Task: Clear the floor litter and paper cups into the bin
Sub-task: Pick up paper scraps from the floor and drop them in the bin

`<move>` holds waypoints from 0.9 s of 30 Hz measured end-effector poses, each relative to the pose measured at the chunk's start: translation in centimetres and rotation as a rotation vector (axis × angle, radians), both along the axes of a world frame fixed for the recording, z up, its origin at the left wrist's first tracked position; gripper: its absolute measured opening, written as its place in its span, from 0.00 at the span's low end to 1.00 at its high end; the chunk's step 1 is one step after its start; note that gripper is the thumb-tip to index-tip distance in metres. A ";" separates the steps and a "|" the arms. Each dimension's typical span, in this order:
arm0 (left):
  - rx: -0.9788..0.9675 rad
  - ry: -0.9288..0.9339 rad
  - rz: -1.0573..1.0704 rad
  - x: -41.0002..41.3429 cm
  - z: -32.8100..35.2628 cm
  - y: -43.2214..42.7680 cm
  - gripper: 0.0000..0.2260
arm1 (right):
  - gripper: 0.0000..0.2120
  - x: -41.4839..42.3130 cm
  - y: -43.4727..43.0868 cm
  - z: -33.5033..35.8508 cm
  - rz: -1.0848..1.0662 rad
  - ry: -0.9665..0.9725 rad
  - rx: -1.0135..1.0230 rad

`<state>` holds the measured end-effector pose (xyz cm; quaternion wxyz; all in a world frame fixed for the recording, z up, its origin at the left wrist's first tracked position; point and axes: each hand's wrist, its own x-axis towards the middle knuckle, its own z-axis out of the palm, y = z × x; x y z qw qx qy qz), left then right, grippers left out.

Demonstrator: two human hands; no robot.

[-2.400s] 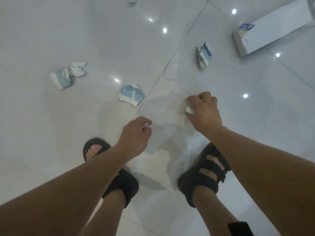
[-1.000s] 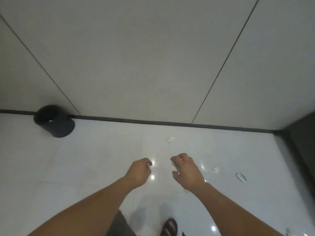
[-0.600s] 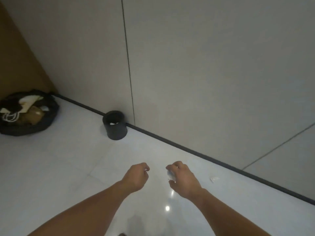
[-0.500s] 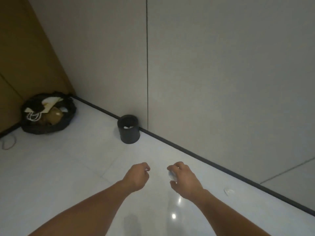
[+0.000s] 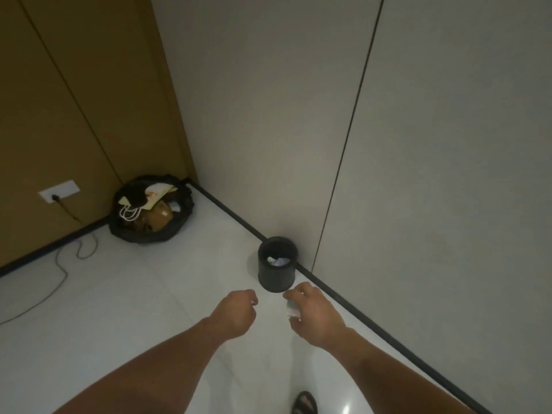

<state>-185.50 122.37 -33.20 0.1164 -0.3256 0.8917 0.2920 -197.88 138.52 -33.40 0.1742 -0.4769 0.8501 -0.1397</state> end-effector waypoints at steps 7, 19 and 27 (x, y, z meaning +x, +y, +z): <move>0.013 0.003 0.106 -5.4 -0.1 -9.5 0.13 | 0.25 -7.5 -9.8 -0.2 0.088 0.020 0.010; 0.087 0.026 -0.047 -14.9 -3.2 -25.1 0.13 | 0.25 -13.5 -24.8 -3.6 -0.074 0.000 0.097; 0.095 -0.014 -0.222 -21.9 -3.4 -32.4 0.12 | 0.27 -17.3 -29.3 -4.5 -0.233 -0.036 0.128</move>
